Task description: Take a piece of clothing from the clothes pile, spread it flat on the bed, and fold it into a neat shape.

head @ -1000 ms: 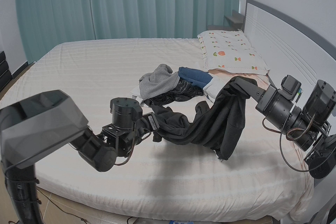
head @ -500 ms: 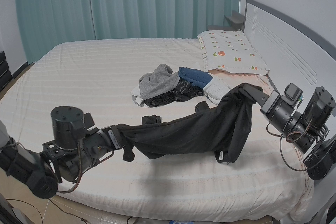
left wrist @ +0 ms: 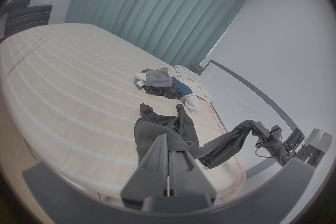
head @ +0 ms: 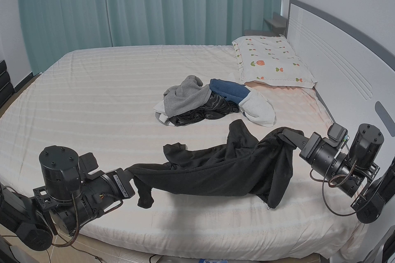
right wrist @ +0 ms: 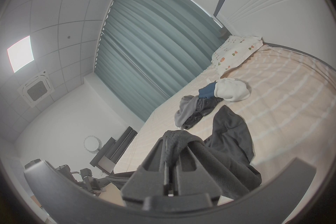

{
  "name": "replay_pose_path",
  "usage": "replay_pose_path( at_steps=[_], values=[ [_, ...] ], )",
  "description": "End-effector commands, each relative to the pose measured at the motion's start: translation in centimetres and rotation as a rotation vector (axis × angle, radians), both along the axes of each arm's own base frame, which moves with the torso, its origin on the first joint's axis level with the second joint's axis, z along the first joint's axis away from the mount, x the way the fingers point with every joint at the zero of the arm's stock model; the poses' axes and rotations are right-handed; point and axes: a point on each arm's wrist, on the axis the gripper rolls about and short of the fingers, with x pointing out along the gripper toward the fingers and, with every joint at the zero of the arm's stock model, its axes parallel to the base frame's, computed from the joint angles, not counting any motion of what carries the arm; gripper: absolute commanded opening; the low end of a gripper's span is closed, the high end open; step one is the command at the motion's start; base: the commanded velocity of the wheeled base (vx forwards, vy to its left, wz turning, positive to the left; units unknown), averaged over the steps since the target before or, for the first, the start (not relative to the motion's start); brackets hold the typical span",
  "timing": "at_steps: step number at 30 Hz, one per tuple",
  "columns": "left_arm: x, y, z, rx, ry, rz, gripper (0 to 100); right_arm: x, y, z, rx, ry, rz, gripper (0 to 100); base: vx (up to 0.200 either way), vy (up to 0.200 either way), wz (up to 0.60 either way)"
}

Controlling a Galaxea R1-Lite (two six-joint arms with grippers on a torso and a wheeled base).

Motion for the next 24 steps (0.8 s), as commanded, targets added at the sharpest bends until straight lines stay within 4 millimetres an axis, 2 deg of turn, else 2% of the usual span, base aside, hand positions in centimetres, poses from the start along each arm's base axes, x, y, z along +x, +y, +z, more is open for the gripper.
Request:
replay_pose_path(
  at_steps=[1, 11, 17, 24],
  values=[
    [-0.2, -0.1, -0.2, -0.024, 0.015, -0.002, 0, -0.2, -0.1, -1.0, -0.01, 0.047, -0.002, 0, 0.0, 0.0, 0.0],
    [-0.8, 0.2, -0.9, -0.106, 0.089, 0.032, 0, -0.5, -0.2, -1.3, -0.009, 0.067, 0.001, 0, 0.0, 0.0, 0.0],
    [-1.0, 0.2, -1.1, -0.133, 0.113, 0.027, 0, -0.5, -0.1, -1.3, -0.009, 0.067, 0.001, 0, -0.2, 0.0, 0.0],
    [-1.3, 0.2, -1.1, -0.135, 0.116, 0.011, 0, -0.8, 0.1, -1.1, -0.011, 0.06, -0.011, 0, 0.0, 0.0, 0.0]
  ],
)
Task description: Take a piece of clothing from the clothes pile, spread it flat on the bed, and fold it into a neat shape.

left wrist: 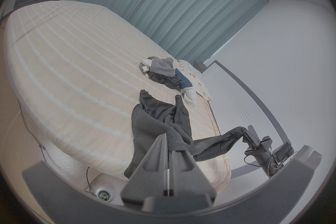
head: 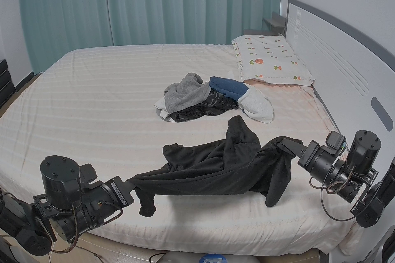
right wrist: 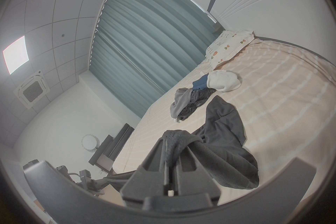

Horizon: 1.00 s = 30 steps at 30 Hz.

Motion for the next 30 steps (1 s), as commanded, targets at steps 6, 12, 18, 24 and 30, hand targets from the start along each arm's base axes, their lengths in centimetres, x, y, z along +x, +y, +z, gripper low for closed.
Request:
replay_pose_path(
  at_steps=[6, 12, 18, 24, 30],
  values=[
    [0.1, -0.2, 0.2, -0.02, -0.003, 0.006, 0, -0.1, 0.5, 0.0, -0.006, -0.003, -0.016, 0, 0.0, 0.0, 0.0],
    [0.2, -0.1, 0.7, -0.106, 0.018, 0.015, 0, 0.0, 0.5, 0.1, -0.002, -0.008, -0.023, 0, 0.0, 0.033, 0.0],
    [0.1, -0.1, 0.8, -0.112, 0.017, 0.008, 0, 0.0, 0.8, 0.1, -0.01, -0.014, -0.059, 0, 0.0, 0.2, 0.0],
    [-0.1, -0.1, 0.8, -0.107, 0.017, -0.001, 0, 0.0, 1.3, 0.3, -0.033, -0.035, -0.087, 0, 0.0, 0.2, 0.0],
    [-0.4, 0.0, 1.4, -0.123, -0.008, -0.006, 0, -0.3, 1.7, 0.5, -0.06, -0.064, -0.08, 0, 0.0, 0.2, 0.0]
  ],
)
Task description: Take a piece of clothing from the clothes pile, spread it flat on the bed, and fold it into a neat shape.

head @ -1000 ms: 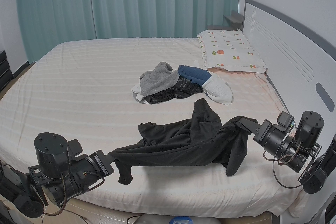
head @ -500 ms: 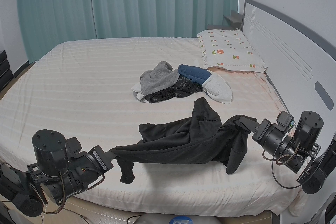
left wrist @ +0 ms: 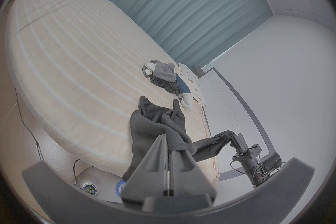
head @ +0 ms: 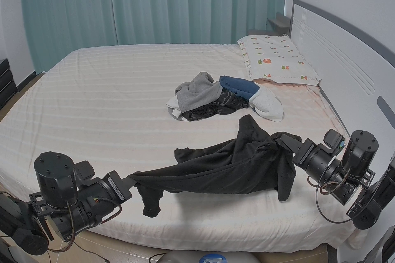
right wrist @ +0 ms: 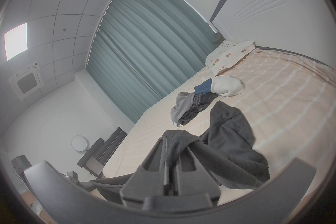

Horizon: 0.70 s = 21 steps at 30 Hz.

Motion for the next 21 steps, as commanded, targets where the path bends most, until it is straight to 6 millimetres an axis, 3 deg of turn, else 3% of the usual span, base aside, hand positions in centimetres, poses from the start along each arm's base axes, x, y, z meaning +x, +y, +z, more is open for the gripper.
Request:
replay_pose_path(
  at_steps=[1, 21],
  values=[
    [-0.26, 0.15, 0.55, -0.014, -0.021, -0.001, 0, -0.12, 0.2, 0.15, -0.01, -0.012, -0.003, 0, 0.0, 0.2, 0.0],
    [-0.63, 0.37, 1.1, -0.03, -0.044, -0.004, 0, 0.14, 0.67, 0.88, 0.013, -0.065, -0.045, 0, 0.0, 0.2, 0.0]
  ],
)
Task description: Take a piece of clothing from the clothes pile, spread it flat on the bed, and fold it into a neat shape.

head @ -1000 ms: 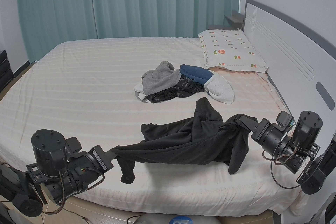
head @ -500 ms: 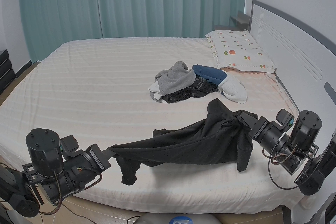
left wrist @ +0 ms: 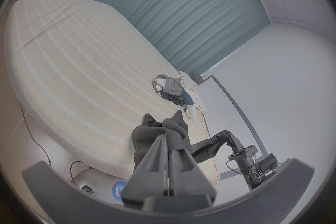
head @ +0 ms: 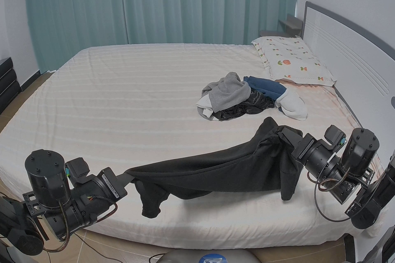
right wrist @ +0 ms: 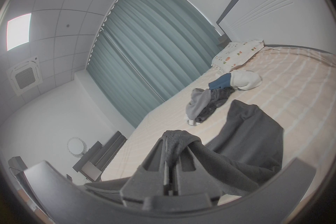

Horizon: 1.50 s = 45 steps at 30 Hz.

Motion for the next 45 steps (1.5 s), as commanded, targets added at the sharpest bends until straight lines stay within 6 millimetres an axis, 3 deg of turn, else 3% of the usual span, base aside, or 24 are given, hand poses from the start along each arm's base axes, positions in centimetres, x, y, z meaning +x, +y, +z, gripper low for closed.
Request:
replay_pose_path(
  at_steps=[1, 45],
  values=[
    [-0.1, 0.07, 0.18, -0.006, -0.007, 0.001, 0, -0.04, 0.17, 0.32, 0.017, -0.031, 0.004, 0, 0.0, 0.2, 0.0],
    [-0.37, 0.26, 0.41, -0.011, -0.018, 0.002, 0, -0.15, 0.4, 0.44, 0.034, -0.036, 0.021, 0, 0.0, 0.2, 0.0]
  ],
)
